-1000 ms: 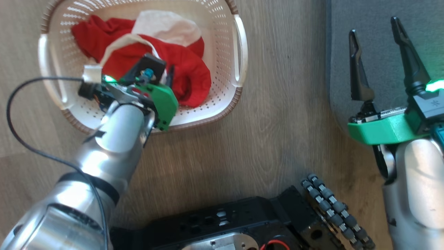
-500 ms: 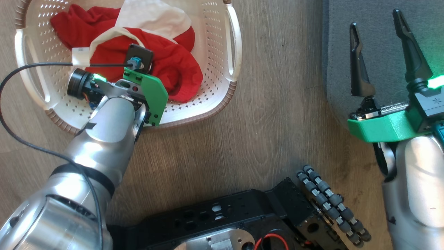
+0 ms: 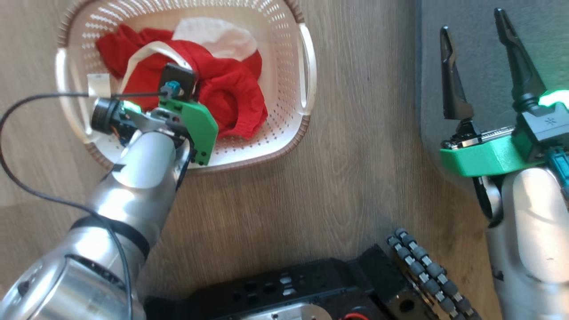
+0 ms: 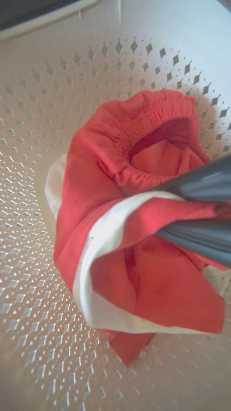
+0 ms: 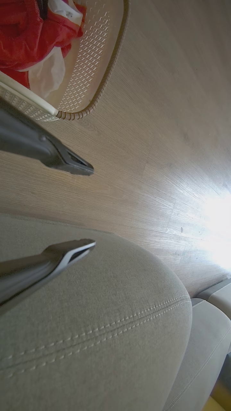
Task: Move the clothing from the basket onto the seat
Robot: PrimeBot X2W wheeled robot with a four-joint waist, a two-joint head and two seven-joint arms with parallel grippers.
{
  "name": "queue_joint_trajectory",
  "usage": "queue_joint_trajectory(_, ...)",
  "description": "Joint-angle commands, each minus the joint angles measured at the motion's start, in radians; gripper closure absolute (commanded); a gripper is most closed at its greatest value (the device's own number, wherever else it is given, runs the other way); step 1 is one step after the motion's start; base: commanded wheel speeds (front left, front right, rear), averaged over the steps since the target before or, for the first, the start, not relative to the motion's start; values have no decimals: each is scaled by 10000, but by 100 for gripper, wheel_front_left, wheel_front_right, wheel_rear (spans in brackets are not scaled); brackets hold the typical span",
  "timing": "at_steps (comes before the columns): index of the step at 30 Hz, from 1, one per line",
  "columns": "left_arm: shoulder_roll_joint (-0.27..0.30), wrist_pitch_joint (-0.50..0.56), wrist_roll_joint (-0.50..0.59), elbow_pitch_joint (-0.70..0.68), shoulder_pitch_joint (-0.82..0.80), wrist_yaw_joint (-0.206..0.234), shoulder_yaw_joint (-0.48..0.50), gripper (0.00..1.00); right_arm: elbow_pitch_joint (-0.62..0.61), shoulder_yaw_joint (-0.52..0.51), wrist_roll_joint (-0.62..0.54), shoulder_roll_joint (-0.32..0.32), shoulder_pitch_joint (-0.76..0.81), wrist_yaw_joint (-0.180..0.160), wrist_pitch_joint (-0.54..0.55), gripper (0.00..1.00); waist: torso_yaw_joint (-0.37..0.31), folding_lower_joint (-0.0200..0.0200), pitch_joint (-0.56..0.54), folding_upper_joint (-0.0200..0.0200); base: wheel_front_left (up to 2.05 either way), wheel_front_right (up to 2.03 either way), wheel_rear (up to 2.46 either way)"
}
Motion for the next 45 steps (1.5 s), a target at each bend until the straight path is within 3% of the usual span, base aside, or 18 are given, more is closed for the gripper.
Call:
queue_joint_trajectory(1,122,-179,-146,-201,499,80,141,100,-165,183,-47,-95,323,-2,-63,0,196,0,-620,0,0,0,0)
queue_joint_trajectory(7,139,-278,-260,-989,1067,459,391,100,297,394,-57,-197,443,-2,-63,0,473,0,-2027,0,0,0,0)
queue_joint_trajectory(13,594,-282,503,-2809,2285,950,1346,100,795,683,144,-96,592,-2,-63,0,552,0,-3600,0,0,0,0)
queue_joint_trajectory(18,821,-283,1235,-4232,3298,1109,2465,100,1092,794,272,-64,965,-2,-63,0,711,0,-4769,0,0,0,0)
queue_joint_trajectory(26,823,-284,2576,-6748,4747,891,4207,100,1393,969,388,12,1743,-2,-63,0,1028,0,-6540,0,0,0,0)
queue_joint_trajectory(33,617,-284,2983,-8491,5612,708,5599,100,1420,1179,405,103,2183,-2,-63,0,1177,0,-7477,0,0,0,0)
queue_joint_trajectory(45,261,-285,3702,-11971,6317,-415,7123,100,1420,1302,444,39,2828,-2,-63,0,1379,0,-8551,0,0,0,0)
